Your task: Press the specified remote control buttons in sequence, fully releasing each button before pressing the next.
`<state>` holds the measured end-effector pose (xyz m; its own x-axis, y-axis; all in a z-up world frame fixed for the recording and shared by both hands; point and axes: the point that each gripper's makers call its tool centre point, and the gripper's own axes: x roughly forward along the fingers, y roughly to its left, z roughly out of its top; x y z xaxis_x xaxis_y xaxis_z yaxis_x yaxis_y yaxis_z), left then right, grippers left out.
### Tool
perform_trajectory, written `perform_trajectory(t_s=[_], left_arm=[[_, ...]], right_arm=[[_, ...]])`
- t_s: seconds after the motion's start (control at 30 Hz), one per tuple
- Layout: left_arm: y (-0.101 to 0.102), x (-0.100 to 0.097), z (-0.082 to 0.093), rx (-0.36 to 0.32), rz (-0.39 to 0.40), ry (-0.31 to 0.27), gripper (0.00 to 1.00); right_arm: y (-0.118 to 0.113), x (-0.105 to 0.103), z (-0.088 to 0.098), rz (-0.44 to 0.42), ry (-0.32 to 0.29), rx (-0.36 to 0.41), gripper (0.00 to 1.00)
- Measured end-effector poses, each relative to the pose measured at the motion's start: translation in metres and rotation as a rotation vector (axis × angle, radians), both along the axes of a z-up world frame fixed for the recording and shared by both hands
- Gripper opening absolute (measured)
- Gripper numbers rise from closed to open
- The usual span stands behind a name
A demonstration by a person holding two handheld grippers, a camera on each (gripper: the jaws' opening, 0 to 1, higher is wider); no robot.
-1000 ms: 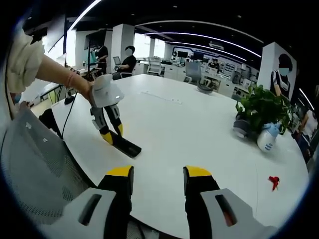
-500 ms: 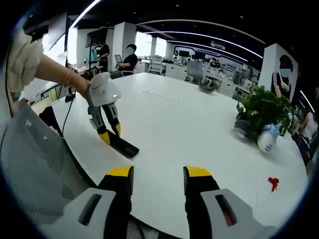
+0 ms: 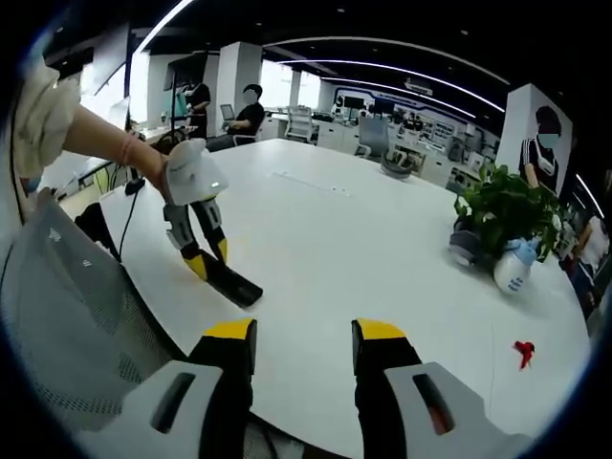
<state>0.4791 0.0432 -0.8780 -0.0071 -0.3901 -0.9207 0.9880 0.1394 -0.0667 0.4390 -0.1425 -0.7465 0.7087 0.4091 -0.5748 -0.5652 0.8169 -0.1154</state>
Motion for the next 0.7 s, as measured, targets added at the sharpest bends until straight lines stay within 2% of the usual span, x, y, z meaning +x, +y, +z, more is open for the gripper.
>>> perform_trajectory(t_s=[0.7], left_arm=[[-0.003,-0.014,0.001,-0.053,0.057,0.01,0.24]], right_arm=[[0.001,-0.001,-0.002,0.009,0.007,-0.009,0.4]])
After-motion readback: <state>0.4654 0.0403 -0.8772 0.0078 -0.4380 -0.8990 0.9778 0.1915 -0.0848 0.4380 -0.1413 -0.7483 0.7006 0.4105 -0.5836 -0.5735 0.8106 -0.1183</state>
